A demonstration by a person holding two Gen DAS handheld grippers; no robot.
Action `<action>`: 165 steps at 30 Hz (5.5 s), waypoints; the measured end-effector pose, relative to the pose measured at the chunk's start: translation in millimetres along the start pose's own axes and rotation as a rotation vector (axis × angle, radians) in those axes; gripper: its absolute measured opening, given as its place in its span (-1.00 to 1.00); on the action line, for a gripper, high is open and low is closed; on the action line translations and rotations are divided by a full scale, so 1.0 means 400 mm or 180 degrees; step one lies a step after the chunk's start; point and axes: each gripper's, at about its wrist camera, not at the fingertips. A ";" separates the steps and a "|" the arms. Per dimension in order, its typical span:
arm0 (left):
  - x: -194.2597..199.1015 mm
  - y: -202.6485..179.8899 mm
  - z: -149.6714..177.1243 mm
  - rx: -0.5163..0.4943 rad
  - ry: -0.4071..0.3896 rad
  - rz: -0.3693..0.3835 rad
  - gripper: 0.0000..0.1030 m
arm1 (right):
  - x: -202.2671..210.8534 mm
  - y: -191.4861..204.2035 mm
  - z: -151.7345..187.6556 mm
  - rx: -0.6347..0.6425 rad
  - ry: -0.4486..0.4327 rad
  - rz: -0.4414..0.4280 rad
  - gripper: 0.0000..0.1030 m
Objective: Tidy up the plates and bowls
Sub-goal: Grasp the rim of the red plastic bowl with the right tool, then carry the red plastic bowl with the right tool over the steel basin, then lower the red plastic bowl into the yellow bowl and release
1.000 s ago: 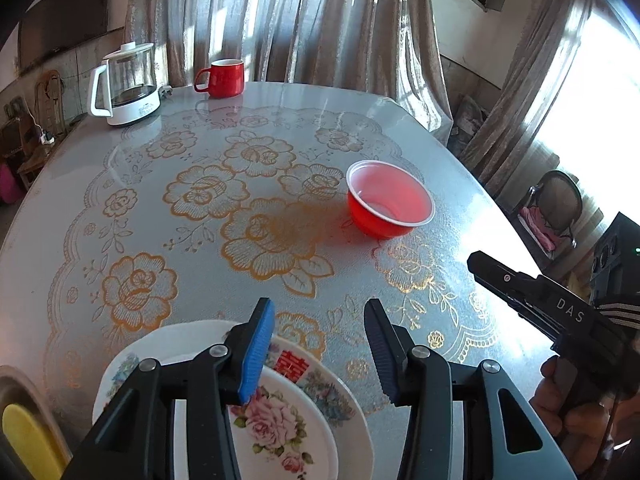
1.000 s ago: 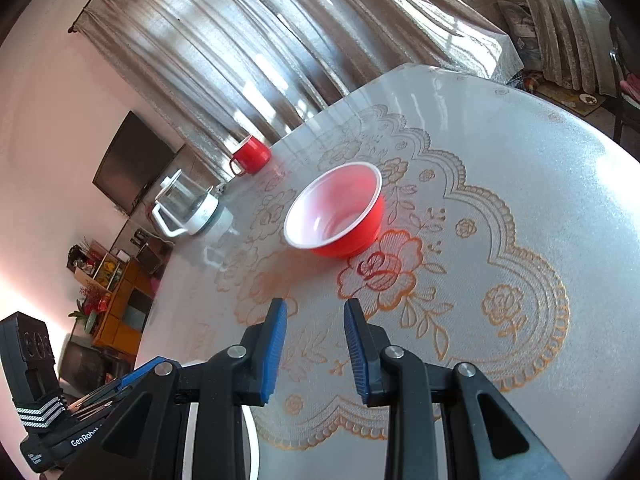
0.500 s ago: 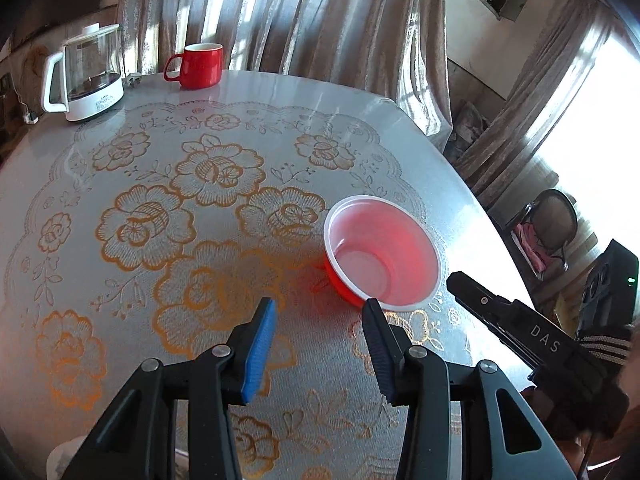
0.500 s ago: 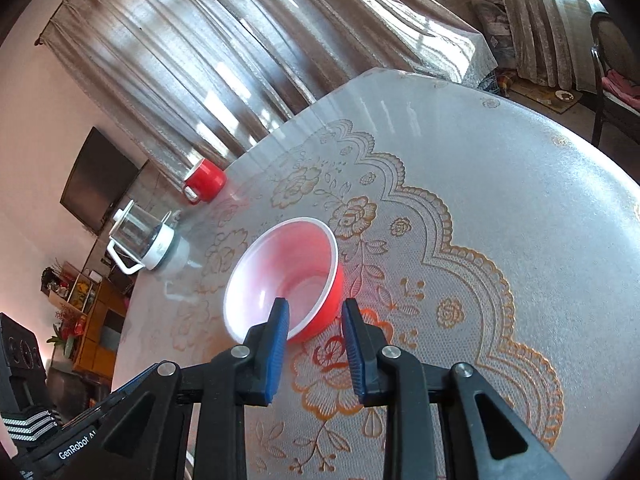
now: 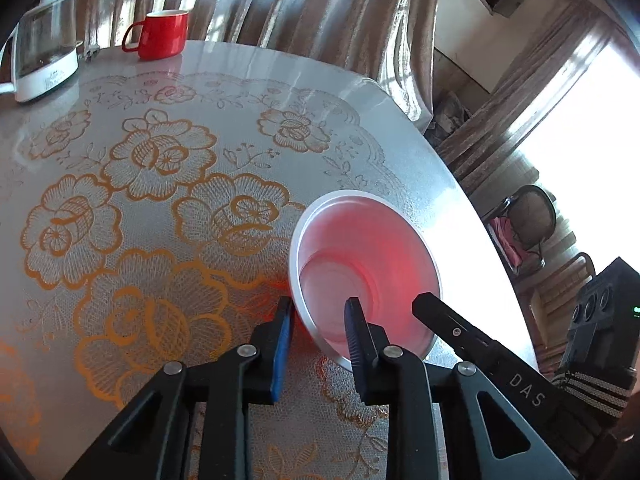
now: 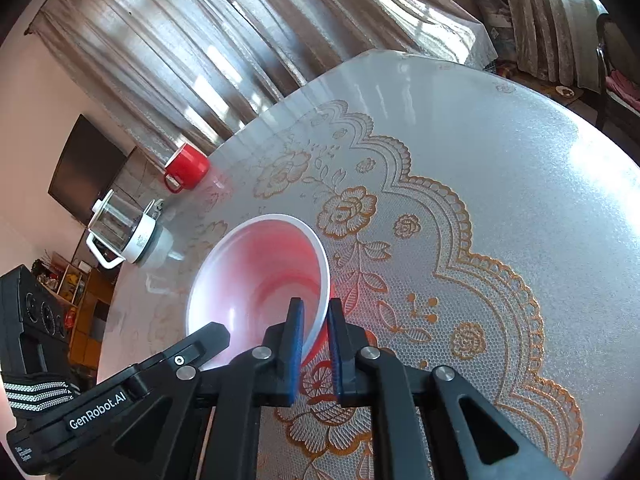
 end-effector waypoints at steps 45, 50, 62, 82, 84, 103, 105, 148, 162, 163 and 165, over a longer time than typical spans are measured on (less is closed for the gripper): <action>0.397 0.245 0.296 0.0367 -0.0531 -0.0396 -0.56 | 0.103 0.310 0.263 0.0392 0.0249 -0.0642 -0.79; 0.429 0.295 0.327 0.0489 -0.0572 -0.0447 -0.55 | 0.089 0.361 0.293 0.0512 0.0335 -0.0714 -0.79; 0.507 0.419 0.408 0.0770 -0.0685 -0.0581 -0.55 | 0.054 0.476 0.379 0.0800 0.0585 -0.0904 -0.77; 0.646 0.647 0.593 0.1392 -0.0838 -0.0818 -0.55 | -0.018 0.679 0.582 0.1244 0.1224 -0.1337 -0.77; 0.653 0.666 0.610 0.1448 -0.0836 -0.0861 -0.55 | -0.025 0.697 0.598 0.1295 0.1281 -0.1374 -0.77; 0.639 0.769 0.705 0.1768 -0.0631 -0.0894 -0.55 | -0.110 0.744 0.712 0.1543 0.1813 -0.1353 -0.74; 0.637 0.772 0.706 0.1780 -0.0627 -0.0898 -0.55 | -0.121 0.741 0.723 0.1536 0.1886 -0.1342 -0.72; 0.603 0.755 0.714 0.1525 -0.0614 -0.1226 -0.48 | -0.116 0.769 0.769 0.2007 0.1839 -0.1077 -0.59; 0.618 0.741 0.720 0.1516 -0.0639 -0.1238 -0.37 | -0.103 0.765 0.768 0.2005 0.1809 -0.1119 -0.59; 0.619 0.740 0.721 0.1517 -0.0640 -0.1239 -0.36 | -0.102 0.764 0.768 0.2001 0.1808 -0.1125 -0.59; 0.621 0.739 0.722 0.1516 -0.0642 -0.1244 -0.34 | -0.100 0.763 0.767 0.1996 0.1802 -0.1132 -0.59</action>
Point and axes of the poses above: each gripper's, at about its wrist camera, not at the fingertips, and x roughly against the way its jaws point, y to its left, z to its underside, and after that the axes turned 14 degrees about -z, right-handed
